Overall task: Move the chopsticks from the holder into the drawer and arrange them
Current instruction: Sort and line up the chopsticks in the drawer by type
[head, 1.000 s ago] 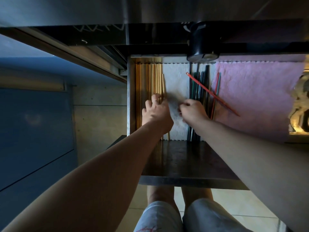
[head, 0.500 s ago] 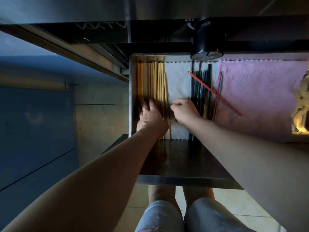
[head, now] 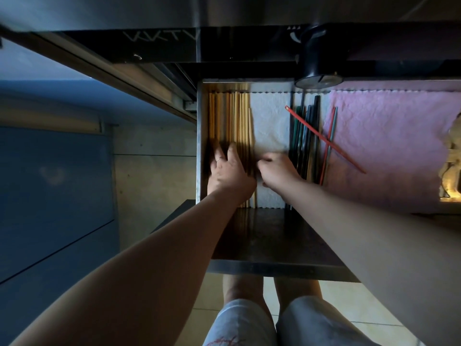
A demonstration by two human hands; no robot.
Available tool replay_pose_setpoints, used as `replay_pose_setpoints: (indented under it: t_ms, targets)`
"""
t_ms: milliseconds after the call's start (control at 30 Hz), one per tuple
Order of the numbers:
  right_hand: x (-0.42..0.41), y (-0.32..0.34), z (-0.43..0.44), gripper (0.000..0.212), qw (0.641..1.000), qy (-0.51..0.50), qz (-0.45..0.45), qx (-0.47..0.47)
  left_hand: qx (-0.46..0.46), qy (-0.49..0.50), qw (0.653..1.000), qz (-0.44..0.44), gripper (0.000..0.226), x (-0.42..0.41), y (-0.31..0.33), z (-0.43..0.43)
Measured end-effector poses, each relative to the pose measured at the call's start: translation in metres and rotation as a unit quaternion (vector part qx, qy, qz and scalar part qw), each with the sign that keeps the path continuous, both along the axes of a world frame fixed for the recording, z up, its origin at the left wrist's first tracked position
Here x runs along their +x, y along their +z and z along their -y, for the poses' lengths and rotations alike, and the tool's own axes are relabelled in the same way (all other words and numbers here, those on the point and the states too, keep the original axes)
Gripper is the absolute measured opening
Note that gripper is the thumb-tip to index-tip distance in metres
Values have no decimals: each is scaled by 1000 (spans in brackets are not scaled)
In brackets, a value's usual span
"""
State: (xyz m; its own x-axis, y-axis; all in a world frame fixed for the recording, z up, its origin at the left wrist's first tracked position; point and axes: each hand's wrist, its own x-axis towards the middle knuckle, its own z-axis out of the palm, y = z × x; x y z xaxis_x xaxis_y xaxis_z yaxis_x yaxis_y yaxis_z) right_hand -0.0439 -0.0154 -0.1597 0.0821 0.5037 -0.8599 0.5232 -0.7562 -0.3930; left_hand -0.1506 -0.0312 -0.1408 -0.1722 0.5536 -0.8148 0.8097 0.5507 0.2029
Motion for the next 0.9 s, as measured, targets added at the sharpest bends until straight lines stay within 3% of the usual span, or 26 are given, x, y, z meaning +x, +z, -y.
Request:
replay_pose_setpoints:
  t_ms: [900]
  targets:
    - [9, 5, 15, 24, 997, 10, -72, 1, 41, 88, 995, -27, 64, 7, 0, -19]
